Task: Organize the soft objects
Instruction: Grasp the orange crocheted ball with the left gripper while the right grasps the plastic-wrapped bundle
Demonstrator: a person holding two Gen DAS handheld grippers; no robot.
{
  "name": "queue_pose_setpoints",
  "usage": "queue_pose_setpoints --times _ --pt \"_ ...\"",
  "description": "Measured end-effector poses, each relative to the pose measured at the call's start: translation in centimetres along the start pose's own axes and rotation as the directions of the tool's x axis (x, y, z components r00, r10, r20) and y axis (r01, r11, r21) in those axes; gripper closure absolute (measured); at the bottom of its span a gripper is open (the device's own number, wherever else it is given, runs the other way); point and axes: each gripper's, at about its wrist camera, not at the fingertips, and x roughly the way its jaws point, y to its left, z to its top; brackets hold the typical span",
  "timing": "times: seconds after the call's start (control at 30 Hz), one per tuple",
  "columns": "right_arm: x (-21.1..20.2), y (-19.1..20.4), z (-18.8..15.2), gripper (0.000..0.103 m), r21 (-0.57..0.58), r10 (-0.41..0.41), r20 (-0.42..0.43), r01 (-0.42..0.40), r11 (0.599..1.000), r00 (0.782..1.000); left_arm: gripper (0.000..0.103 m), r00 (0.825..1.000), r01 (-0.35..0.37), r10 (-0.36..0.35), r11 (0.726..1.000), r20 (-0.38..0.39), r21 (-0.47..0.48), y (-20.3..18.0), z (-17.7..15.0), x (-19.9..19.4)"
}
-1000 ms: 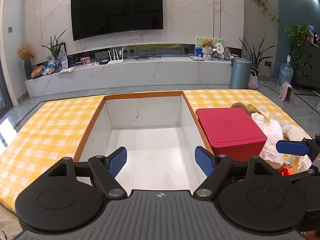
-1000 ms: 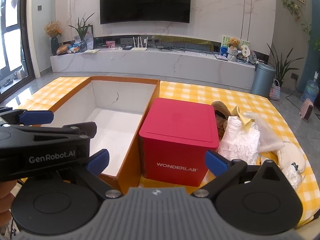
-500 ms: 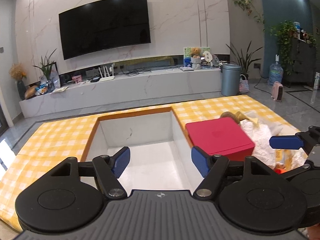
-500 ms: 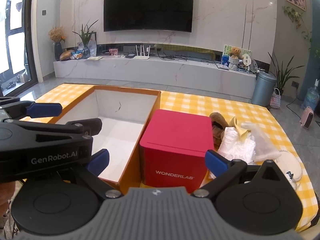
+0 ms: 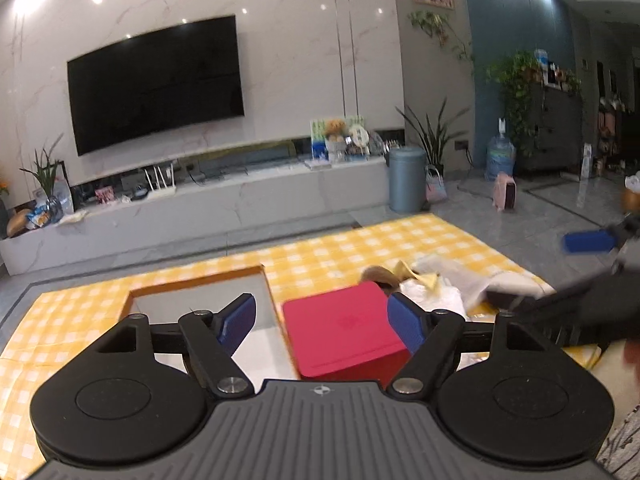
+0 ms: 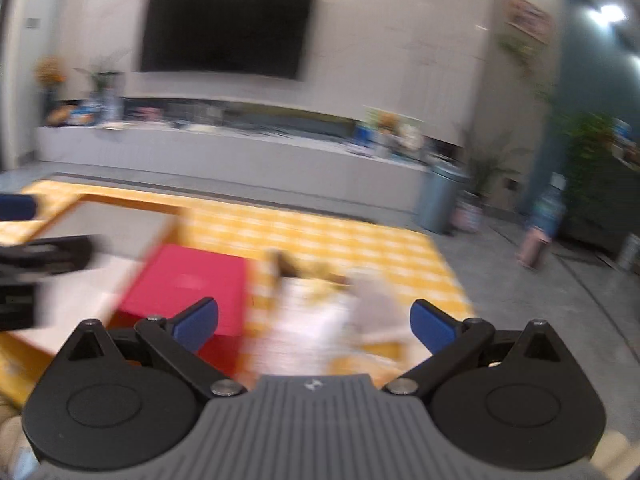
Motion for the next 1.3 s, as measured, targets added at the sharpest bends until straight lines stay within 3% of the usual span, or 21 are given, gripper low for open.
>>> queue_pose_setpoints --times 0.1,0.17,0.3,0.37,0.5,0.63,0.77,0.83,0.97,1.13,1.2,1.3 --pt "2.1 -4.6 -0.8 0.003 0.06 -0.095 -0.089 0.1 0.993 0.992 0.015 0.997 0.074 -0.073 0.997 -0.037 0.022 -1.3 0.5 0.8" --pt "4.2 -7.9 -2.3 0.003 0.159 -0.122 -0.191 0.153 0.975 0.974 0.015 0.992 0.121 -0.119 0.991 -0.044 0.047 -2.5 0.6 1.3" --pt "8.1 -12.5 -6.8 0.004 0.403 -0.013 -0.366 0.171 0.899 0.931 0.015 0.969 0.229 -0.216 0.968 -0.118 0.107 -5.4 0.2 2.7" --pt "9.5 -13.2 -8.3 0.013 0.48 0.044 -0.411 0.175 0.859 0.911 0.015 0.947 0.296 -0.275 0.947 -0.165 0.123 -6.9 -0.3 3.6" --pt "10.9 -13.5 -9.3 0.014 0.533 0.088 -0.42 0.167 0.829 0.903 0.015 0.912 0.391 -0.358 0.907 -0.201 0.158 -9.4 -1.8 5.2" --pt "12.4 -13.7 -9.6 0.014 0.612 0.152 -0.38 0.126 0.781 0.912 0.015 0.886 0.436 -0.38 0.879 -0.267 0.194 -11.0 -3.3 7.0" --pt "13.5 -13.4 -9.9 0.021 0.61 0.138 -0.391 0.144 0.779 0.91 0.015 0.88 0.427 -0.349 0.878 -0.321 0.217 -11.9 -4.4 8.3" --pt "14.0 -13.2 -10.0 0.021 0.61 0.147 -0.377 0.125 0.783 0.914 0.014 0.867 0.442 -0.36 0.875 -0.344 0.199 -12.0 -4.7 8.9" --pt "14.0 -13.2 -10.0 0.023 0.627 0.154 -0.335 0.099 0.773 0.93 0.014 0.835 0.463 -0.393 0.88 -0.385 0.106 -11.6 -5.4 10.2" --pt "14.5 -13.0 -10.4 0.038 0.612 0.148 -0.358 0.112 0.783 0.922 0.013 0.813 0.467 -0.454 0.883 -0.364 -0.057 -10.4 -7.2 10.2" --pt "14.3 -12.8 -10.1 0.043 0.595 0.145 -0.348 0.099 0.797 0.926 0.013 0.811 0.449 -0.442 0.89 -0.382 -0.077 -10.8 -8.0 10.7" --pt "14.2 -12.6 -9.9 0.045 0.585 0.145 -0.344 0.092 0.806 0.928 0.013 0.825 0.392 -0.35 0.92 -0.443 0.005 -12.7 -8.9 11.7"
